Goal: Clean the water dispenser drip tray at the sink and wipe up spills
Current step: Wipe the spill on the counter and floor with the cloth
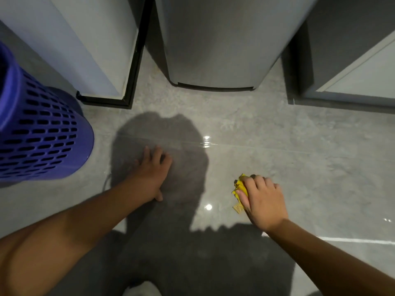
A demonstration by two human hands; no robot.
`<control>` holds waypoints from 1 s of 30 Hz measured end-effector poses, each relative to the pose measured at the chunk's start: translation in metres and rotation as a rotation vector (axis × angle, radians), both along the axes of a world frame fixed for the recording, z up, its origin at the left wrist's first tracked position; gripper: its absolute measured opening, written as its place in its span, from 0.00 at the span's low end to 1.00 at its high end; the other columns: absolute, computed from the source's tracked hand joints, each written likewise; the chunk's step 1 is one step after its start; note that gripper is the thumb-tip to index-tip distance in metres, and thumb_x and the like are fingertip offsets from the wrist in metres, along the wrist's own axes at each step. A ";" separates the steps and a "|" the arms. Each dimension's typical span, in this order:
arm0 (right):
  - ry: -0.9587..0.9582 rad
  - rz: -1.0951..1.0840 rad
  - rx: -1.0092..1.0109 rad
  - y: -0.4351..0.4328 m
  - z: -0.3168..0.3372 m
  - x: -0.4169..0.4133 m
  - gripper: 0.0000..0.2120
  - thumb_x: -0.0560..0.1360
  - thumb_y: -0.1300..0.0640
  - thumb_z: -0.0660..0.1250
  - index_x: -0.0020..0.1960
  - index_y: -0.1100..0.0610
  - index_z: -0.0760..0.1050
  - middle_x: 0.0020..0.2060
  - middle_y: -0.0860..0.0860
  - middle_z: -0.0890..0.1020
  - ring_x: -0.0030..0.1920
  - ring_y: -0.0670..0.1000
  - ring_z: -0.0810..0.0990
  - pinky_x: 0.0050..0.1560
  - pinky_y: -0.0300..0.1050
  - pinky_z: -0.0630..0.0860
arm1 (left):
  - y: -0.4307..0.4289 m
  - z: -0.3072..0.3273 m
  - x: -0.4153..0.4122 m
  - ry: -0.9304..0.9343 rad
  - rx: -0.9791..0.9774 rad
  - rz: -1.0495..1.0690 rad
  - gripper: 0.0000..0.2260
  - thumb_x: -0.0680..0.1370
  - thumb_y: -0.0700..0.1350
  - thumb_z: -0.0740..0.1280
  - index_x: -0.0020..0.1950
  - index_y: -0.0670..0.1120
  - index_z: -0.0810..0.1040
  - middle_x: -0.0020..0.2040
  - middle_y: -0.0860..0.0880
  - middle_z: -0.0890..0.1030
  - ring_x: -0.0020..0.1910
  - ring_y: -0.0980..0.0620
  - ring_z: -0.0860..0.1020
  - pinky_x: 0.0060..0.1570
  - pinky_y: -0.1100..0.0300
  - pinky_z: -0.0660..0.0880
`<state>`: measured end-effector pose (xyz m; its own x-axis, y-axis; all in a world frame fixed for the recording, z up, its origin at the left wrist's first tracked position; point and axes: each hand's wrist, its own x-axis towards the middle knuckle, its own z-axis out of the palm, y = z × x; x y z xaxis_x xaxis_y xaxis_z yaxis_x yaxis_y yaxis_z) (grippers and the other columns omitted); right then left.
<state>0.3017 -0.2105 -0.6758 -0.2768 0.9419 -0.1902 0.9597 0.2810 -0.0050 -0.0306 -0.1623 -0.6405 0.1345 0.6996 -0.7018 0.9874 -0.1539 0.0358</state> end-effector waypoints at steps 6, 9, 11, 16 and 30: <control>0.379 -0.708 -0.670 0.009 0.096 -0.014 0.15 0.82 0.44 0.60 0.58 0.55 0.76 0.53 0.60 0.83 0.55 0.64 0.81 0.57 0.52 0.78 | -0.020 0.074 0.004 -0.034 -0.168 0.028 0.23 0.73 0.52 0.74 0.66 0.48 0.76 0.68 0.42 0.77 0.65 0.41 0.78 0.63 0.48 0.76; 0.641 -0.957 -0.733 -0.012 0.186 -0.011 0.15 0.80 0.46 0.64 0.45 0.57 0.76 0.46 0.61 0.84 0.46 0.62 0.81 0.48 0.52 0.78 | -0.041 0.157 0.015 -0.101 -0.367 0.074 0.16 0.75 0.56 0.72 0.58 0.49 0.80 0.60 0.45 0.83 0.57 0.45 0.81 0.53 0.57 0.75; 0.789 -1.100 -0.782 -0.030 0.256 -0.008 0.17 0.80 0.45 0.65 0.48 0.60 0.78 0.47 0.64 0.86 0.40 0.60 0.81 0.40 0.49 0.77 | -0.052 0.220 0.024 -0.178 -0.358 0.148 0.16 0.76 0.56 0.72 0.60 0.50 0.81 0.59 0.47 0.84 0.56 0.47 0.81 0.53 0.57 0.75; 0.946 -1.260 -0.782 -0.054 0.454 -0.002 0.15 0.81 0.47 0.66 0.50 0.59 0.80 0.40 0.58 0.84 0.34 0.56 0.78 0.37 0.45 0.73 | -0.062 0.401 0.037 -0.395 -0.290 0.418 0.12 0.77 0.51 0.74 0.57 0.47 0.83 0.54 0.46 0.85 0.52 0.48 0.82 0.49 0.59 0.74; 1.223 -1.299 -0.500 -0.060 0.879 0.080 0.15 0.79 0.43 0.68 0.47 0.54 0.82 0.34 0.49 0.86 0.33 0.50 0.81 0.30 0.39 0.75 | -0.057 0.796 0.109 -0.695 -0.203 0.539 0.01 0.79 0.43 0.71 0.48 0.46 0.82 0.49 0.40 0.87 0.42 0.52 0.81 0.38 0.68 0.75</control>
<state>0.3812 -0.2708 0.2030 0.3048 0.5747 -0.7594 -0.0572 -0.7849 -0.6170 0.0783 -0.2188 0.1559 0.2642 0.6622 -0.7013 0.6691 0.3978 0.6277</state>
